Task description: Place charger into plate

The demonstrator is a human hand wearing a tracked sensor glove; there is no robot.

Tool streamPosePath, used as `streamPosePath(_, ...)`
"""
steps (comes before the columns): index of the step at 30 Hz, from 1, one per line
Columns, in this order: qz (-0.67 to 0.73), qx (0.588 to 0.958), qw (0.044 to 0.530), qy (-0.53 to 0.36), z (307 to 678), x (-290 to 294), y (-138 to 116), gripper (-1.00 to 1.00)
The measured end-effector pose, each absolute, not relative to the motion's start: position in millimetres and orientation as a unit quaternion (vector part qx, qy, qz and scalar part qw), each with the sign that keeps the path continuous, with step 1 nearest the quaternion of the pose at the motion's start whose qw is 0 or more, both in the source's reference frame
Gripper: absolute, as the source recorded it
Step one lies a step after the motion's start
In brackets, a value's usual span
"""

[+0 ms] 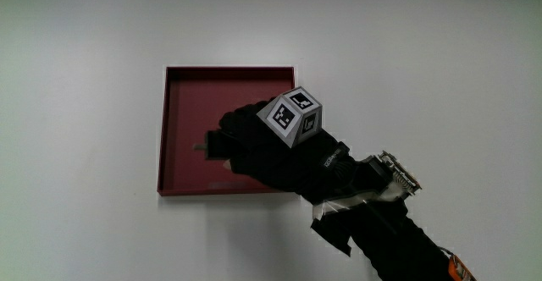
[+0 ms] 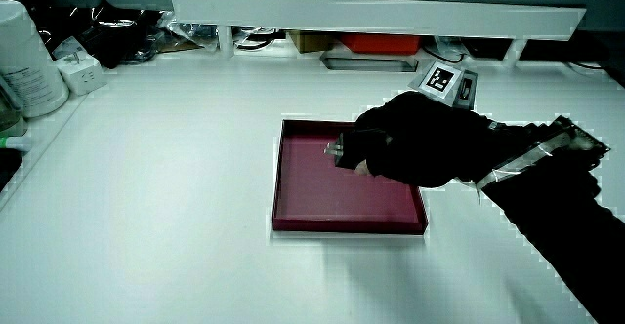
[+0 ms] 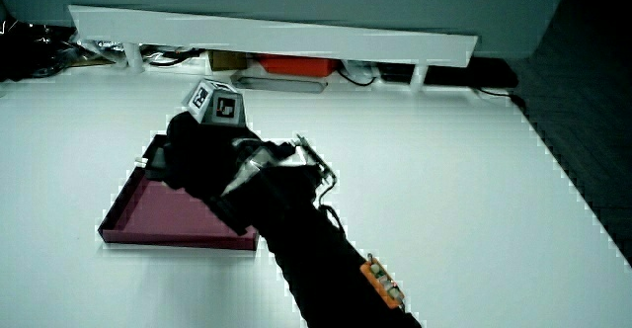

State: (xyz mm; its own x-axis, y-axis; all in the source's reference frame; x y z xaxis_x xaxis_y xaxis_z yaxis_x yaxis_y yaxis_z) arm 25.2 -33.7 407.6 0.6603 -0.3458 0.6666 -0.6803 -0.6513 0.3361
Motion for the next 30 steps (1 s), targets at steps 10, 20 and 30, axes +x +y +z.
streamPosePath(10, 0.273, 0.871, 0.323, -0.251, 451.3, 29.1, -46.5, 0.0)
streamPosePath(20, 0.252, 0.868, 0.362, -0.229, 495.4, 24.2, -41.0, 0.0)
streamPosePath(30, 0.246, 0.864, 0.387, -0.208, 520.5, 27.1, -39.1, 0.0)
